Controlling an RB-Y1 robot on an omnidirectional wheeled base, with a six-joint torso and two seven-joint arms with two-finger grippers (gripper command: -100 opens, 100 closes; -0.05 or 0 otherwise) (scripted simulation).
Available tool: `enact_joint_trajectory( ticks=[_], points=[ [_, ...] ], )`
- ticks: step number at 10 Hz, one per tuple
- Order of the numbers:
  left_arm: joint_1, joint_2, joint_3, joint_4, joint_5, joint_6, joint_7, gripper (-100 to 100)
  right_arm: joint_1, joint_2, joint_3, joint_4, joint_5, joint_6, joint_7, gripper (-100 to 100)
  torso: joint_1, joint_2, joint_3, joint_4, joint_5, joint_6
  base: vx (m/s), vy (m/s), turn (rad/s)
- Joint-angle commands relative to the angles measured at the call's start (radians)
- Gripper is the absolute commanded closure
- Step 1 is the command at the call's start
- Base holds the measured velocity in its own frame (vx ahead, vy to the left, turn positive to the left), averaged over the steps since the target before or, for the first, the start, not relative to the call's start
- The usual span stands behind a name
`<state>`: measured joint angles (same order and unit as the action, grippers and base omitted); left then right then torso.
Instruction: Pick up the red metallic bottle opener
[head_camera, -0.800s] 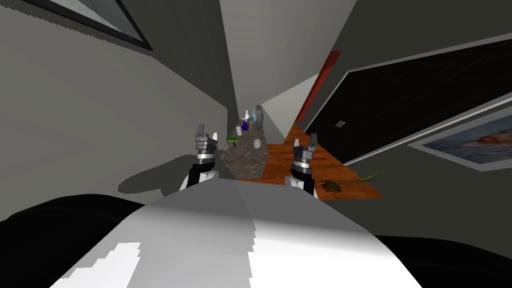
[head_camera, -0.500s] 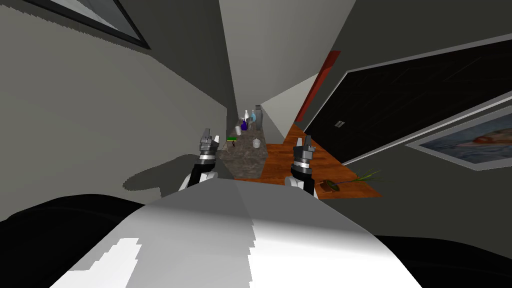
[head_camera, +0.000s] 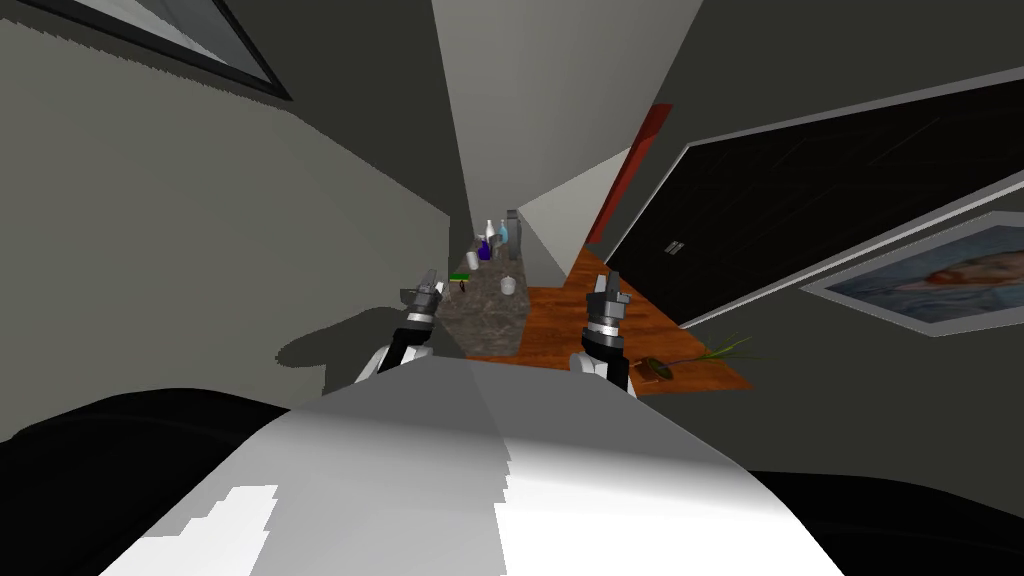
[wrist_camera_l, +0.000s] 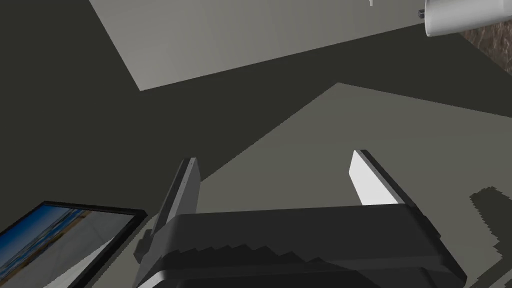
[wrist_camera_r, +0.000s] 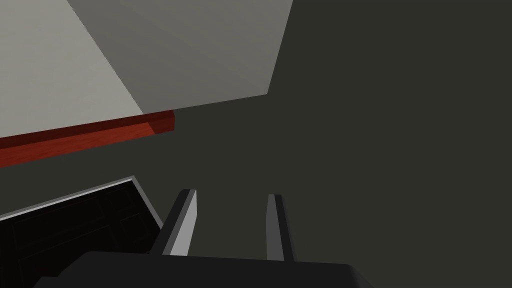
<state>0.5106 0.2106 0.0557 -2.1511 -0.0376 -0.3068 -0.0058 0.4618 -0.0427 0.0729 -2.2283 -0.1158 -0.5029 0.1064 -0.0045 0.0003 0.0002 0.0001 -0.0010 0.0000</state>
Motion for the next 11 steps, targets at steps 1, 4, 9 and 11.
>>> enact_joint_trajectory(
  ticks=[1,4,9,11],
  points=[
    [-0.001,0.032,0.001,0.05,-0.015,0.008,-0.025,-100,0.0,0.0,0.0,0.0,0.0,0.0,0.0,0,0.0,0.0,0.0,0.0,0.0,0.0,-0.005,-0.074,-0.016],
    [-0.014,0.093,0.004,0.139,-0.047,0.037,-0.067,-100,0.0,0.0,0.0,0.0,0.0,0.0,0.0,0,0.001,0.0,0.0,0.0,0.0,0.0,-0.003,-0.061,-0.022],
    [-0.041,0.174,0.007,0.26,-0.101,0.083,-0.128,-100,0.0,0.0,0.0,0.0,0.0,0.0,0.0,0,0.001,-0.002,-0.001,0.0,0.0,0.0,0.014,-0.048,-0.025],
    [-0.058,0.213,0.008,0.318,-0.133,0.109,-0.16,-100,0.0,0.0,0.0,0.0,0.0,0.0,0.0,0,0.001,-0.002,-0.001,0.0,0.0,0.0,0.023,-0.056,-0.033]
  ],
)
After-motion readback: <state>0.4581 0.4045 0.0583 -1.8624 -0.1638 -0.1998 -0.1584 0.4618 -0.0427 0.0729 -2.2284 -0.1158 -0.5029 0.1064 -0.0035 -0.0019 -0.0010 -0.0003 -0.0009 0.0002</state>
